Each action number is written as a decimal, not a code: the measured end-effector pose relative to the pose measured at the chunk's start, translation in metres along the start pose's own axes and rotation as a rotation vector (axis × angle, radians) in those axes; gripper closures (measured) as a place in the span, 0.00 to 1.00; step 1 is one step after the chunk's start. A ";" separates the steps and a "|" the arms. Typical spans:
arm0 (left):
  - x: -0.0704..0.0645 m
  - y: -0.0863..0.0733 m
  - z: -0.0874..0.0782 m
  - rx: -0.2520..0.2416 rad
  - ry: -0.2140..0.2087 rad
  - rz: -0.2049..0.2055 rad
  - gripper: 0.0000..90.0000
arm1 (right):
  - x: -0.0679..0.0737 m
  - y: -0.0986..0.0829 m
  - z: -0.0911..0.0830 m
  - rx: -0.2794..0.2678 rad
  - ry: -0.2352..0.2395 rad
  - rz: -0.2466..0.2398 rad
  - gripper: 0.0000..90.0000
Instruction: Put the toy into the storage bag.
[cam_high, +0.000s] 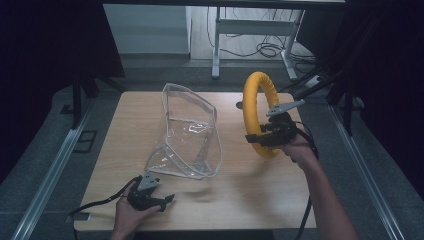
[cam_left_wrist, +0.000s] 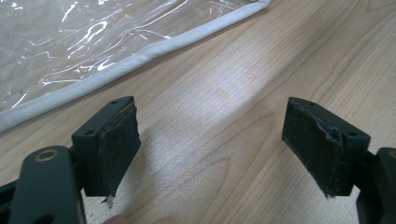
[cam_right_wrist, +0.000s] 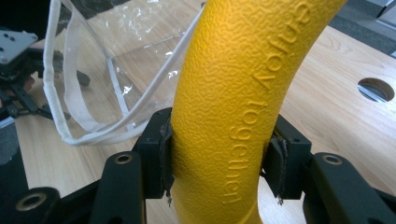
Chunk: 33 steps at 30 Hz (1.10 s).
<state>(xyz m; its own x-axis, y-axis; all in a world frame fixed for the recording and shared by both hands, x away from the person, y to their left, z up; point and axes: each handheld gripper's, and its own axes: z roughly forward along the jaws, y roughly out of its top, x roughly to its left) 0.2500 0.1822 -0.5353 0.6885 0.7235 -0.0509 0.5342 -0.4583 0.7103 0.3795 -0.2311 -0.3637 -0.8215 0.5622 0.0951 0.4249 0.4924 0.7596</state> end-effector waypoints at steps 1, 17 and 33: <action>0.000 0.000 0.000 0.000 0.000 0.000 0.21 | 0.000 0.000 0.000 -0.008 0.003 0.003 0.55; 0.000 0.000 0.001 0.001 0.001 0.001 0.21 | 0.004 0.003 -0.003 -0.101 0.032 0.025 0.55; 0.000 0.000 0.001 0.003 0.003 0.001 0.21 | 0.014 0.009 -0.004 -0.164 0.045 0.014 0.55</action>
<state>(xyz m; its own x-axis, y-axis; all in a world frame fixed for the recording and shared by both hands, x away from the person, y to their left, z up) 0.2503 0.1817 -0.5361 0.6876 0.7245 -0.0480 0.5348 -0.4606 0.7085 0.3700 -0.2215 -0.3526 -0.8338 0.5360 0.1320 0.3713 0.3676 0.8527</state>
